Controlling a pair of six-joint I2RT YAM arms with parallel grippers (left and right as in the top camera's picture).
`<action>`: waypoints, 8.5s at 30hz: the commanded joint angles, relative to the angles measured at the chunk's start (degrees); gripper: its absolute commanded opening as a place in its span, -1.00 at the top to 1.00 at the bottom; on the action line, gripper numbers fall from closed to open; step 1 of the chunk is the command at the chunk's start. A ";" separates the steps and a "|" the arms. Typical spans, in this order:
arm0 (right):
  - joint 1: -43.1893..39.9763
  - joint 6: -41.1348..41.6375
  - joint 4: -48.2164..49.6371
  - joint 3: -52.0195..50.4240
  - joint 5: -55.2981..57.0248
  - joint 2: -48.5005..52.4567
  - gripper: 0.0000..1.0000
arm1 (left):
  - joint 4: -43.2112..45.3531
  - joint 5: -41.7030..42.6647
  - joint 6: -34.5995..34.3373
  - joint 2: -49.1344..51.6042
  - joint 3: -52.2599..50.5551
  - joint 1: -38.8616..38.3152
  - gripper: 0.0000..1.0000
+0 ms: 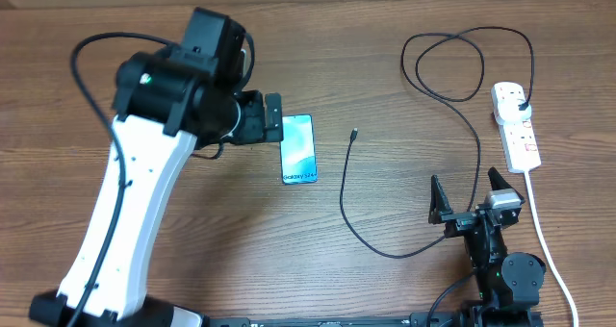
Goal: Plug charger to phone and switch on socket
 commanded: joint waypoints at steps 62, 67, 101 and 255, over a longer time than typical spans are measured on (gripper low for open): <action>-0.15 0.15 0.22 -0.59 0.39 -0.46 -1.00 | 29.90 -9.77 -10.29 15.47 -18.21 -8.44 -1.00; -0.15 0.15 0.20 -0.59 0.39 -0.46 -1.00 | 30.27 -9.81 -11.87 16.31 -18.29 -8.41 -1.00; -0.15 0.15 0.22 -0.59 0.39 -0.46 -1.00 | 34.64 -7.48 -7.08 31.69 -18.29 -8.52 -1.00; -0.15 0.15 0.22 -0.59 0.39 -0.46 -1.00 | 37.00 -7.26 -9.22 32.24 -20.26 -8.39 -1.00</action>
